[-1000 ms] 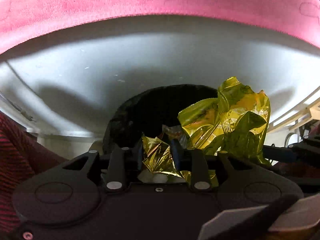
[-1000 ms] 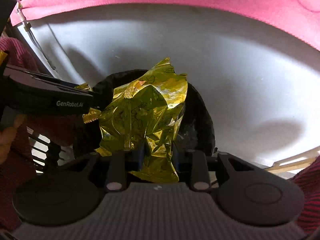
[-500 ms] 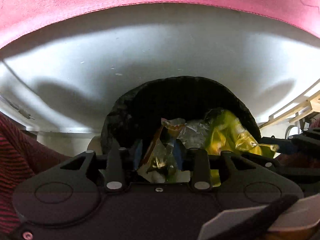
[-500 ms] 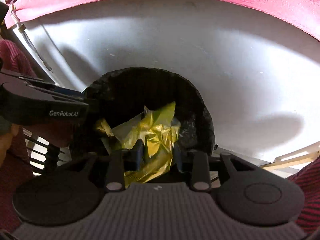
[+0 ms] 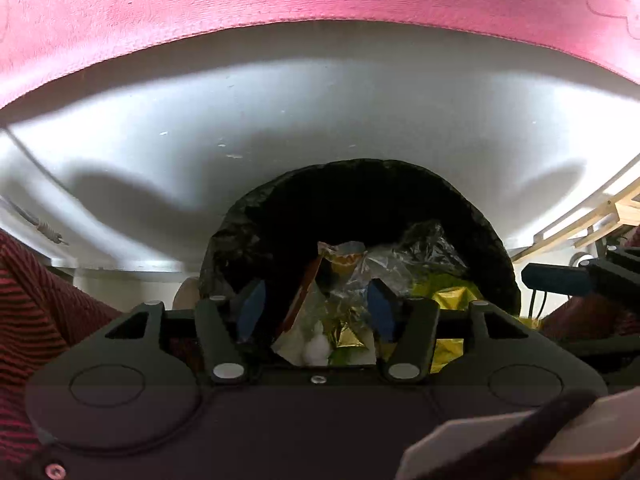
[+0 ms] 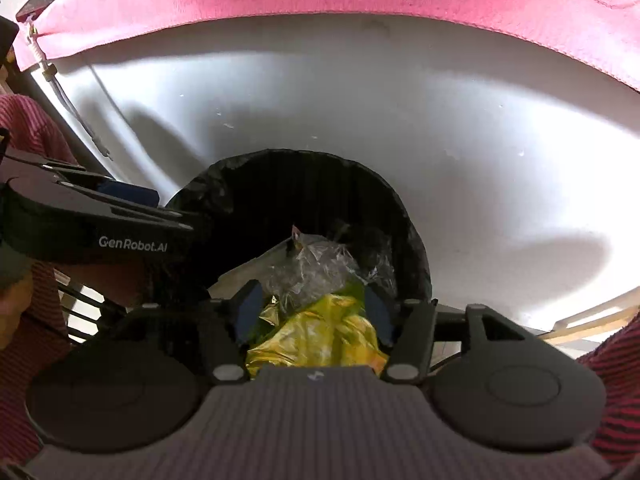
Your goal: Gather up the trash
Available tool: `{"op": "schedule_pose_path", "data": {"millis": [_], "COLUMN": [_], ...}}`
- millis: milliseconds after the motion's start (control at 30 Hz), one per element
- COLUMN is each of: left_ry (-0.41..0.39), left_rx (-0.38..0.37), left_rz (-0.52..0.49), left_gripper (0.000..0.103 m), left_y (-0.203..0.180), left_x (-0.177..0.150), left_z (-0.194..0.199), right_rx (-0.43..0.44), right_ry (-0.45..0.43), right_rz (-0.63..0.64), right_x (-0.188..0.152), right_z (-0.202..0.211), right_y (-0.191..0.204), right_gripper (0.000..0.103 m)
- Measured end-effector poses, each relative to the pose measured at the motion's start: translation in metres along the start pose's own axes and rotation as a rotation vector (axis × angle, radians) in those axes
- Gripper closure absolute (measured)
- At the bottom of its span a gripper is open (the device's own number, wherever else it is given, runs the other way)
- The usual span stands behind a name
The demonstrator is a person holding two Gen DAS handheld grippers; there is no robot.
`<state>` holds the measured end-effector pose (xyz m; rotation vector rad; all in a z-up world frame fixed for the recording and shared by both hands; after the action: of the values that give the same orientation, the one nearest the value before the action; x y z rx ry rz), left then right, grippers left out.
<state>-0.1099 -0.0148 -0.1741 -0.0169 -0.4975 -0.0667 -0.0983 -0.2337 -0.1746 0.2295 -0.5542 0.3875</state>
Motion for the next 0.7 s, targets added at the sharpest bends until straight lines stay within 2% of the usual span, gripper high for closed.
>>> {"op": "schedule_pose_path", "data": {"millis": [367,700], "left_ry": [0.011,0.031], "left_rx": [-0.012,-0.013], "left_rz": [-0.001,-0.002], "left_gripper": [0.046,0.038], "left_y": [-0.0016,-0.0032], "left_x": [-0.0017,-0.0048], "left_z": [0.0015,-0.0023], "right_rx": [0.01,0.011], "right_ry": [-0.005,-0.001], "right_rz": [0.006,0.014], "right_x": [-0.001,-0.0029], "right_z": [0.0019,-0.0007], "right_y": [-0.0016,-0.0006], "right_gripper": [0.016,0.016]}}
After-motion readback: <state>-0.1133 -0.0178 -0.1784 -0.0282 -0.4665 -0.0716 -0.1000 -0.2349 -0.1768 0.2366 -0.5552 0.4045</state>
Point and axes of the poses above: each gripper's, at about its wrist camera, not at the fingertips, and z roughly against the way its jaws point, y to its left, x to its top, the point moved 2 cm from there along -z, roughly the way its jaws point, and after that the axes turned 4 degrees about -y, right-handed, at the moved point
